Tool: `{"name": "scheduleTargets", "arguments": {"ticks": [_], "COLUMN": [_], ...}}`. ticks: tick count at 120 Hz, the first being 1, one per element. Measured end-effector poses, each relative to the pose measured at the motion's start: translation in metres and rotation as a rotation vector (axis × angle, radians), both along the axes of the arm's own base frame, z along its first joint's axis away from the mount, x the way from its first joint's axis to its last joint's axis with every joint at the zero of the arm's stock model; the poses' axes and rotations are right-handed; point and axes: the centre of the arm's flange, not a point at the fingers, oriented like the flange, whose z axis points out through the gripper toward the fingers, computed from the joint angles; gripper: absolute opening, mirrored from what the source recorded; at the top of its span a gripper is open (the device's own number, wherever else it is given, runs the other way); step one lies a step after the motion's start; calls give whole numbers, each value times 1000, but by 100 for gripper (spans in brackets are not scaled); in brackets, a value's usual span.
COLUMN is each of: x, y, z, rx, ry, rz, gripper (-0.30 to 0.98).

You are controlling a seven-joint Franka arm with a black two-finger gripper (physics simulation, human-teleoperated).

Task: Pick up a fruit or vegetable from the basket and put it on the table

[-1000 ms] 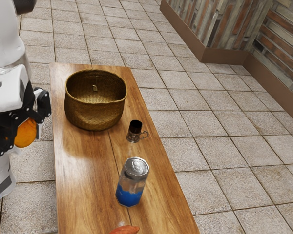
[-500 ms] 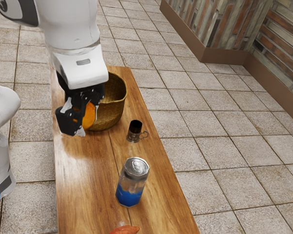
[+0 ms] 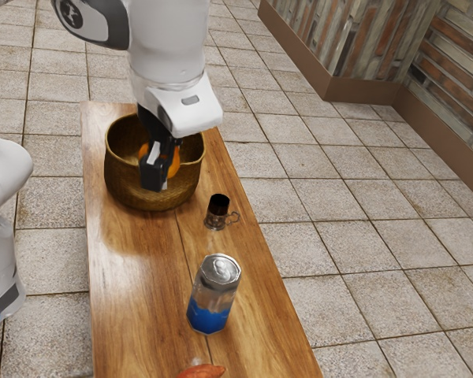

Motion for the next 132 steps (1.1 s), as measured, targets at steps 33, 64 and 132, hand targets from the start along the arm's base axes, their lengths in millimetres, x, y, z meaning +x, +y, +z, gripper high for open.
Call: {"name": "scheduleTargets", "arguments": {"ticks": [33,64,132], "x": [49,62,-163], "y": [52,62,44], "z": [-55,-106,201], "rx": [-5,5,-186], "ry": [78,119,-229], "rz": [90,100,-172], "gripper": [26,26,67]}}
